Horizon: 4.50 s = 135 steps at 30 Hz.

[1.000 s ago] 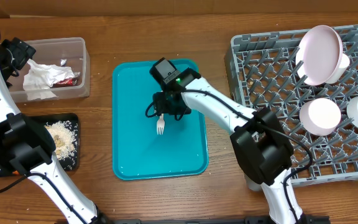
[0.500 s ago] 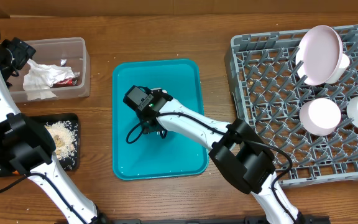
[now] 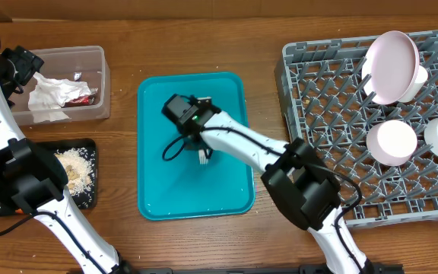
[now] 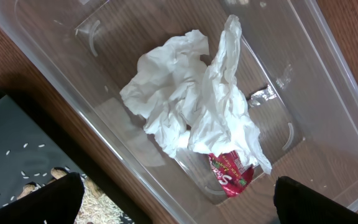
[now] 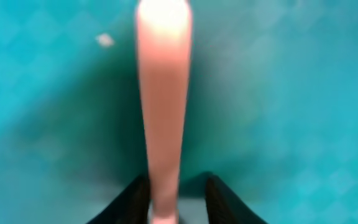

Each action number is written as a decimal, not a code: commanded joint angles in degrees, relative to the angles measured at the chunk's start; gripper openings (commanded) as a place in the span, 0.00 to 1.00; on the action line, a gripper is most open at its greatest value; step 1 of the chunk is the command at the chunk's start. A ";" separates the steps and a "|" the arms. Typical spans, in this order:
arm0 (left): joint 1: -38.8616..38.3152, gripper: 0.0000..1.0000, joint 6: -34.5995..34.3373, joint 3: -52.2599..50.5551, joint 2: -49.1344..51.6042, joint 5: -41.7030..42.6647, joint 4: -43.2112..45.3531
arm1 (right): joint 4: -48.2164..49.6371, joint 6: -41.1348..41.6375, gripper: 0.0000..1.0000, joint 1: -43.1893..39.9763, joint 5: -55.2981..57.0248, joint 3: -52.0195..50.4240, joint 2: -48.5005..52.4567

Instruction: Sort waste into correct bins and load items into the dishwasher rack

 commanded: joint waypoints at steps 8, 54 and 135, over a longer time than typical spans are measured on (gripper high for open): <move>-0.44 1.00 -0.35 -0.15 -0.74 -0.76 0.04 | -3.58 -0.24 0.18 -2.12 -11.98 -0.61 2.93; -0.44 1.00 -0.33 -0.15 -0.72 -0.76 0.04 | -11.15 -7.96 0.73 -5.14 -21.81 -2.78 -3.48; -0.48 1.00 -0.33 -0.15 -0.72 -0.76 0.04 | 6.01 -16.65 0.77 -22.14 -4.52 -2.84 1.14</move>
